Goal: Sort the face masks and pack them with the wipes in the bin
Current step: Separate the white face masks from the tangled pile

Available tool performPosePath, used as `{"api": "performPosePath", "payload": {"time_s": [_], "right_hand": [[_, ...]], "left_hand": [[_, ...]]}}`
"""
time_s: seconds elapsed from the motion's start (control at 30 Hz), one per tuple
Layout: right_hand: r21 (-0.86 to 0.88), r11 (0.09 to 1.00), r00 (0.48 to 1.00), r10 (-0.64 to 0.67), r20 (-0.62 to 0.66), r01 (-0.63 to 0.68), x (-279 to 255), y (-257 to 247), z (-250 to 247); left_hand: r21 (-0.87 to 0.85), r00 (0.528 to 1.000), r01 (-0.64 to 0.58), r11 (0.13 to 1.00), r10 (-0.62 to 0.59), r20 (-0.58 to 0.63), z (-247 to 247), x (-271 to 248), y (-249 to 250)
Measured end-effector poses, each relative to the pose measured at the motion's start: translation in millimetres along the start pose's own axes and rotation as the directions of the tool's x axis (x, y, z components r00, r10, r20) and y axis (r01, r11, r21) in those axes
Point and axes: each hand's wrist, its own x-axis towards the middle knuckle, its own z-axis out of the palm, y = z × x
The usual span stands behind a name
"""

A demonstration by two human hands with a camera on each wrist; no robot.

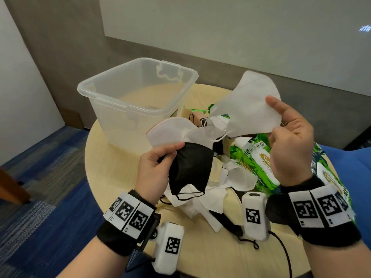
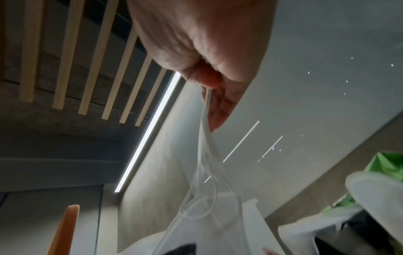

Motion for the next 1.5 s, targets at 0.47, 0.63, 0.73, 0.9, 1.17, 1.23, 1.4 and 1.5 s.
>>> {"api": "performPosePath", "payload": {"time_s": [0.47,0.63,0.73,0.9,1.17,1.23,1.4,1.5], "right_hand": [[-0.507,0.849,0.955,0.011,0.296,0.148,-1.3,0.0,-20.8],[-0.531,0.847,0.949,0.137,0.284,0.037,-0.9,-0.8,-20.2],[-0.535,0.844,0.913,0.238,0.332,-0.025,-1.5,0.7,-14.2],[-0.429,0.882,0.853,0.367,0.370,-0.194,-4.7,0.4,0.3],[-0.319,0.920,0.670,0.385,0.635,-0.226,-11.0,-5.3,12.2],[-0.316,0.913,0.603,0.408,0.685,-0.258,-9.8,-6.7,11.0],[-0.404,0.912,0.745,0.315,0.588,-0.067,-10.7,-3.8,19.4],[-0.516,0.851,0.814,0.235,0.532,0.092,-10.4,0.0,25.6]], "left_hand": [[0.091,0.996,-0.052,0.994,0.058,-0.060,-10.2,9.8,-2.1],[0.100,0.996,-0.064,0.993,0.070,-0.057,-11.5,10.6,-1.9],[0.106,0.996,-0.074,0.992,0.079,-0.037,-8.8,9.0,-1.5],[0.095,0.997,-0.083,0.992,0.083,0.005,-5.4,4.9,0.1],[0.104,0.995,-0.092,0.990,0.088,0.044,-2.9,1.0,1.8],[0.077,0.996,-0.085,0.993,0.081,0.045,-3.8,1.1,1.6],[-0.025,0.995,-0.072,0.997,0.074,0.064,-2.1,-0.4,0.0],[-0.116,0.994,-0.054,0.992,0.064,0.086,-1.8,-2.7,0.2]]}}
